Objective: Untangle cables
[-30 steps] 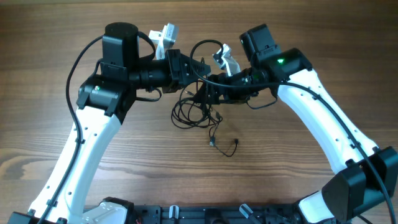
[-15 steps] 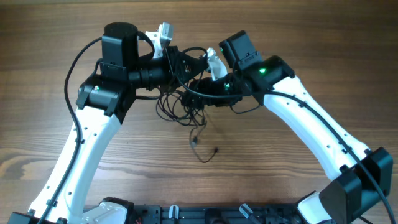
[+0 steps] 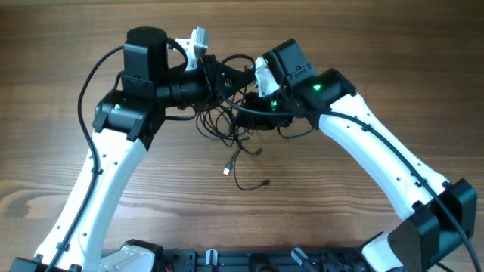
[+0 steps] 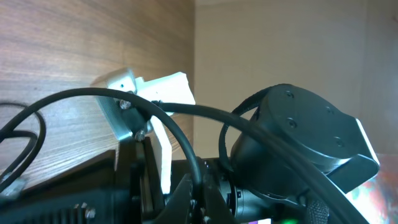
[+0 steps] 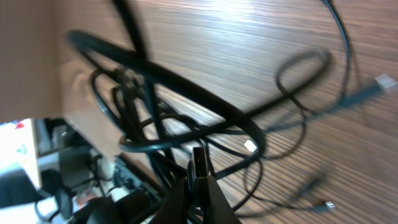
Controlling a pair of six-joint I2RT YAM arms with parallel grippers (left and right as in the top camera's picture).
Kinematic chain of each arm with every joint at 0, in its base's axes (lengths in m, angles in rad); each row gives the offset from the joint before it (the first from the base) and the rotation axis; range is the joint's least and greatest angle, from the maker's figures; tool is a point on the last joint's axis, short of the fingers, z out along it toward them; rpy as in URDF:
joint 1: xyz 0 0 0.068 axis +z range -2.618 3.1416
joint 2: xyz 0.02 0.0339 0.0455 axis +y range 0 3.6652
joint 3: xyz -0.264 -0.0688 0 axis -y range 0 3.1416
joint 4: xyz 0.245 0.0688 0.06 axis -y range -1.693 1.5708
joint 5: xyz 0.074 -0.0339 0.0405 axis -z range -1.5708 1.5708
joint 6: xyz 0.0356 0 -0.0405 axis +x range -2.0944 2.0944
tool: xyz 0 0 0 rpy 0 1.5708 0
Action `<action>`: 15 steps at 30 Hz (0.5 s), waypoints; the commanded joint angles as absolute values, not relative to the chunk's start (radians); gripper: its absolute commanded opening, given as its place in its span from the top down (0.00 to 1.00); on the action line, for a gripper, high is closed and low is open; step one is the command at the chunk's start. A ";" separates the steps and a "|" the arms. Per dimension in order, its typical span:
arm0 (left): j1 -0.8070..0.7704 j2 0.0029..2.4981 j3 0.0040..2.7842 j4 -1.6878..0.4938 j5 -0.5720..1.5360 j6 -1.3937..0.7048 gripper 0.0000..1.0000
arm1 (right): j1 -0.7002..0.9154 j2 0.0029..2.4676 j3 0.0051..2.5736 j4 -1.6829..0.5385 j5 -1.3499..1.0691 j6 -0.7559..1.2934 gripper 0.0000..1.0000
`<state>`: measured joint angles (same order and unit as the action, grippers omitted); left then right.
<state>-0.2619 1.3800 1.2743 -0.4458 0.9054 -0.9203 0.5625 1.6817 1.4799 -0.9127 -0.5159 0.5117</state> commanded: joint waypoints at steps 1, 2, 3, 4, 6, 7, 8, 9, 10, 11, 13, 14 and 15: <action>-0.237 1.367 1.276 -0.487 0.867 -0.925 0.96 | 0.565 1.687 1.490 -0.950 -0.371 0.553 0.96; -0.229 1.367 1.276 -0.517 0.842 -0.924 0.96 | 0.565 1.687 1.490 -0.965 -0.344 0.554 0.96; -0.222 1.367 1.276 -0.542 0.820 -0.924 0.96 | 0.564 1.687 1.490 -0.978 -0.320 0.560 0.96; -0.215 1.367 1.276 -0.567 0.796 -0.924 0.96 | 0.562 1.687 1.490 -0.992 -0.289 0.575 0.96; -0.204 1.367 1.276 -0.618 0.737 -0.925 0.96 | 0.557 1.687 1.490 -1.020 -0.229 0.608 0.96; -0.199 1.367 1.276 -0.648 0.694 -0.925 0.96 | 0.554 1.687 1.490 -1.034 -0.200 0.616 0.96; -0.193 1.367 1.276 -0.682 0.642 -0.925 0.96 | 0.549 1.687 1.490 -1.045 -0.176 0.624 0.96; -0.190 1.367 1.276 -0.710 0.599 -0.926 0.96 | 0.545 1.687 1.490 -1.056 -0.154 0.633 0.96; -0.184 1.367 1.276 -0.755 0.524 -0.925 0.96 | 0.539 1.687 1.490 -1.066 -0.136 0.632 0.96; -0.181 1.368 1.276 -0.789 0.463 -0.925 0.96 | 0.535 1.687 1.490 -1.070 -0.130 0.632 0.96; -0.180 1.369 1.276 -0.866 0.316 -0.929 0.96 | 0.525 1.687 1.490 -1.073 -0.131 0.633 0.96; -0.180 1.370 1.276 -0.892 0.264 -0.929 0.96 | 0.521 1.687 1.490 -1.073 -0.144 0.633 0.96; -0.180 1.371 1.276 -0.934 0.176 -0.929 0.96 | 0.517 1.687 1.490 -1.069 -0.178 0.631 0.96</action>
<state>-0.1879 1.3800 1.2739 -0.8619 0.5056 -0.9241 0.5331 1.6814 1.4799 -1.0698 -0.1963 0.6098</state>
